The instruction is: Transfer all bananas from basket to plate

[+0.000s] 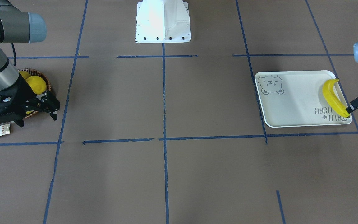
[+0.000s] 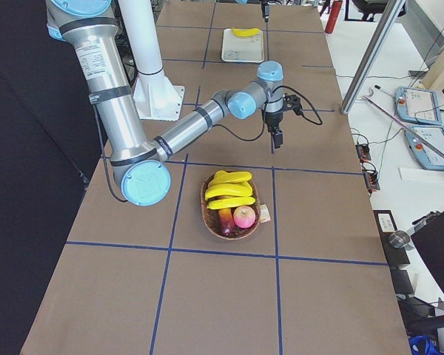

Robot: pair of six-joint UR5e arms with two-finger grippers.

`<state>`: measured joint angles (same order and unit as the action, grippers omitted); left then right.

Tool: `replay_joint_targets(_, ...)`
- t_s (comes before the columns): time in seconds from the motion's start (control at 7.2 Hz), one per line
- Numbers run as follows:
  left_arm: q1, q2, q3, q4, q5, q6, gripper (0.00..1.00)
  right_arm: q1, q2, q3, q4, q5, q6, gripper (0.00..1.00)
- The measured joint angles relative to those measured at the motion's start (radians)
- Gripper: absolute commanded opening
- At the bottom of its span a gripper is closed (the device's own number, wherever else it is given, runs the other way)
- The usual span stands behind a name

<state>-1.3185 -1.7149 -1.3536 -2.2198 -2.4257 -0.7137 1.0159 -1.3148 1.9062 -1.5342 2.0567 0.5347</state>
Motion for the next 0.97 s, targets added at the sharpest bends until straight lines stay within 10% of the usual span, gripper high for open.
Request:
replay_joint_targets(0.42, 0.003, -0.054, 0.001, 0.002, -0.008, -0.034, 1.00, 0.002, -0.233, 0.180, 0.038, -0.007, -0.009, 0.98)
replay_joint_targets(0.97, 0.006, -0.059, 0.001, 0.001, -0.011, -0.039, 1.00, -0.012, -0.442, 0.178, 0.357, -0.021, 0.096, 0.91)
